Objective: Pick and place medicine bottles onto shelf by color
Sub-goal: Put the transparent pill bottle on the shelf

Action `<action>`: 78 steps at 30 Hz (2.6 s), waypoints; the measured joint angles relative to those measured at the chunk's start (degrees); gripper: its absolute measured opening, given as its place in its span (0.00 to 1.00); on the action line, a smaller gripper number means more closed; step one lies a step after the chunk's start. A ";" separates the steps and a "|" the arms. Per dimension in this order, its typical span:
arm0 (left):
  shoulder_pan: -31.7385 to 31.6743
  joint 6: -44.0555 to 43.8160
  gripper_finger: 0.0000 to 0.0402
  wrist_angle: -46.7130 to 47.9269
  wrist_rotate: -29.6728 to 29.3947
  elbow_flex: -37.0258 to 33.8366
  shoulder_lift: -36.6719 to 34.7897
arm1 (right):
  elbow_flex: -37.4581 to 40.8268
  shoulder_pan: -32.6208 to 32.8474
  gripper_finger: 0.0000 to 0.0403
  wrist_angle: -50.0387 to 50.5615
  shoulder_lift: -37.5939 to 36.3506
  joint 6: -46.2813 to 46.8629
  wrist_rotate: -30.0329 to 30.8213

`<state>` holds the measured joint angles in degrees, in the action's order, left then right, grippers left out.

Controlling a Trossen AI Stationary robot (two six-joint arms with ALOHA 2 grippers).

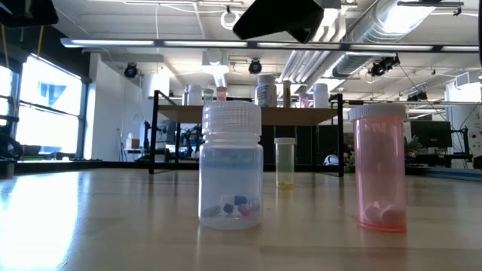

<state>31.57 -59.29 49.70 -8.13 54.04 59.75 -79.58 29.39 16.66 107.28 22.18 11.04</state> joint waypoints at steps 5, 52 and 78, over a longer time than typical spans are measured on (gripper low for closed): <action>3.27 -4.72 0.45 -0.05 0.16 0.00 1.27 | 1.84 -0.62 0.51 -3.07 0.00 -0.64 0.28; 9.07 -8.99 0.45 0.25 -1.50 0.00 2.14 | 1.72 -2.78 0.38 -6.31 8.70 -7.69 -9.57; 3.21 7.70 0.45 0.25 -5.13 0.02 -0.97 | 1.68 -3.72 0.28 -6.99 3.46 5.15 -4.70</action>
<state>34.78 -51.59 49.95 -13.26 54.06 58.77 -77.91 25.68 9.67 110.74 27.33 6.34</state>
